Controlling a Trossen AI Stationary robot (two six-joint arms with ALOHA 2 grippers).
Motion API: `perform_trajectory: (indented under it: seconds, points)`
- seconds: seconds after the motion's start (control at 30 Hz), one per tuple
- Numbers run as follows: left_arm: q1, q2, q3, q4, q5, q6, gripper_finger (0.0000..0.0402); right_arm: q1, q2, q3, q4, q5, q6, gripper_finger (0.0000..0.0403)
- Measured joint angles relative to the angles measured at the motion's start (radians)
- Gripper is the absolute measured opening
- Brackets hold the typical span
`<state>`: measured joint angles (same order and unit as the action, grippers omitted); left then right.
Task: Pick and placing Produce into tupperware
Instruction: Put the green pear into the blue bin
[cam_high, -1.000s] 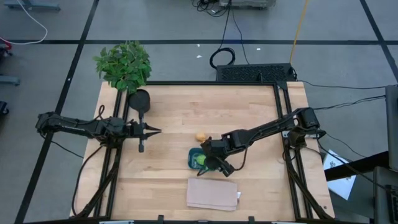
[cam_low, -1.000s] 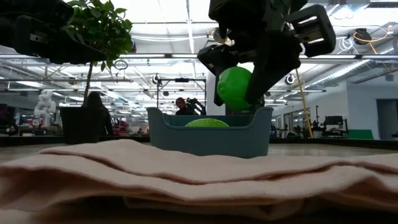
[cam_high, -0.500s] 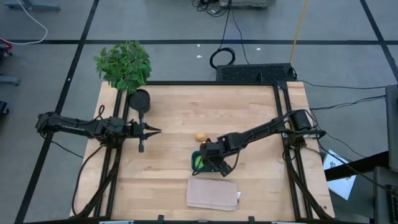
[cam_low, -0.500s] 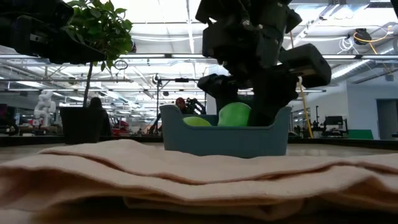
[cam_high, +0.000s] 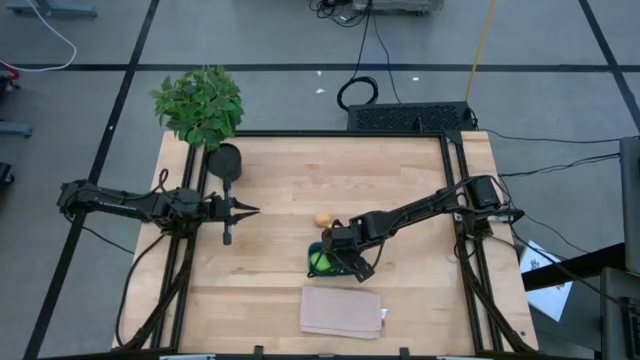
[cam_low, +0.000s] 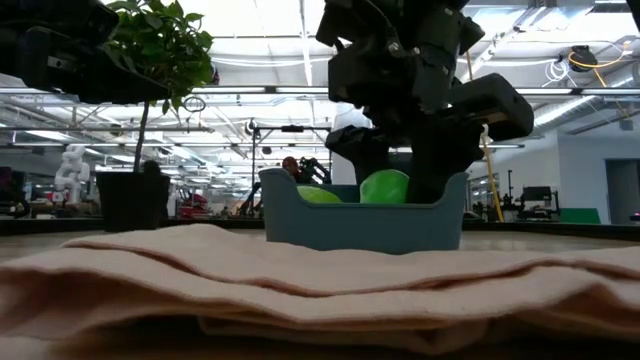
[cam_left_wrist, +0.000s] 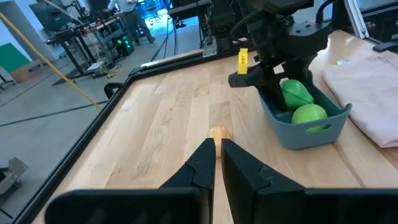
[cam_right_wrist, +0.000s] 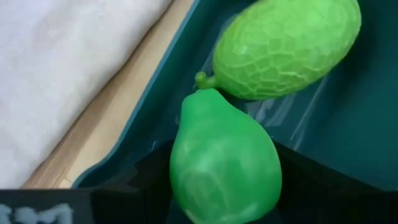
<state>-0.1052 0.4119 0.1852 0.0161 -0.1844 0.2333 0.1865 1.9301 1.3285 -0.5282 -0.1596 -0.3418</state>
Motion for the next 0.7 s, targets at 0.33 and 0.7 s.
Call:
perform_trajectory:
  seconds: [0.33, 0.7]
  points:
    - [0.0, 0.0, 0.0, 0.0, 0.0, -0.002, 0.0031, -0.006, 0.0, 0.0, 0.002, -0.001, 0.044, 0.0217]
    - [0.0, 0.0, 0.0, 0.0, 0.0, -0.002, 0.0031, -0.006, 0.0, 0.0, 0.001, -0.001, 0.072, 0.0219]
